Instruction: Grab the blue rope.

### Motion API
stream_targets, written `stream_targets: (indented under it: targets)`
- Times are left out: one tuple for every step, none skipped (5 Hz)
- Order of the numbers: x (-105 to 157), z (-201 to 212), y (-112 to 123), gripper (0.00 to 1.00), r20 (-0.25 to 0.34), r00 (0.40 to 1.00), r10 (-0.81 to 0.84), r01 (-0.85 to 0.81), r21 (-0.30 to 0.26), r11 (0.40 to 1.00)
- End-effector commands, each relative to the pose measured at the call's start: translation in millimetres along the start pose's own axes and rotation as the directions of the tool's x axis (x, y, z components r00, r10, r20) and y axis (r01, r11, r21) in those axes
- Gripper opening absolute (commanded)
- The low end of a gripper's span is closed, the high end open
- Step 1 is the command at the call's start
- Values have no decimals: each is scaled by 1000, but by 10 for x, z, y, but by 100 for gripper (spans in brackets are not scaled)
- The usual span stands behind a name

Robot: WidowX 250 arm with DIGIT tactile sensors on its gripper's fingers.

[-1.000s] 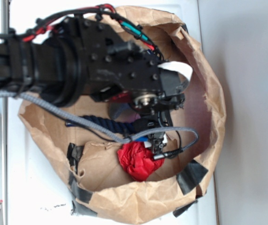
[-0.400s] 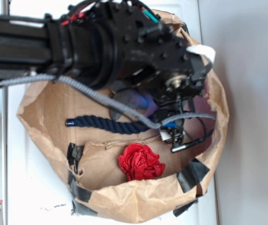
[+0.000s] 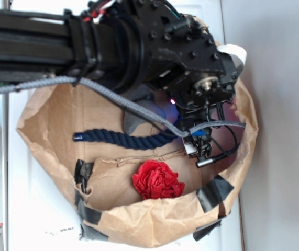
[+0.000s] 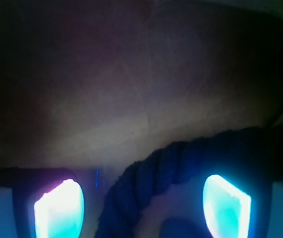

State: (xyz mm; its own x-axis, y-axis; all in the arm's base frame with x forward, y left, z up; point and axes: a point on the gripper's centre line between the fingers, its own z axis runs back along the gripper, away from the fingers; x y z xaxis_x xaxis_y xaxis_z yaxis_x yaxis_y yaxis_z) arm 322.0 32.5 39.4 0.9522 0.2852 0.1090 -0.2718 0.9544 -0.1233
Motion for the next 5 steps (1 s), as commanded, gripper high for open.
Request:
stream_targets:
  targets:
    - [150, 55, -40, 100, 46, 999, -2, 2, -6, 1000]
    - [146, -90, -69, 100, 55, 998, -31, 33, -26, 999]
    - [126, -127, -41, 100, 57, 998, -25, 27, -23, 999]
    - [69, -158, -40, 100, 83, 996, -21, 20, 24, 1000]
    - [61, -153, -23, 2, 105, 994, -2, -3, 42, 999]
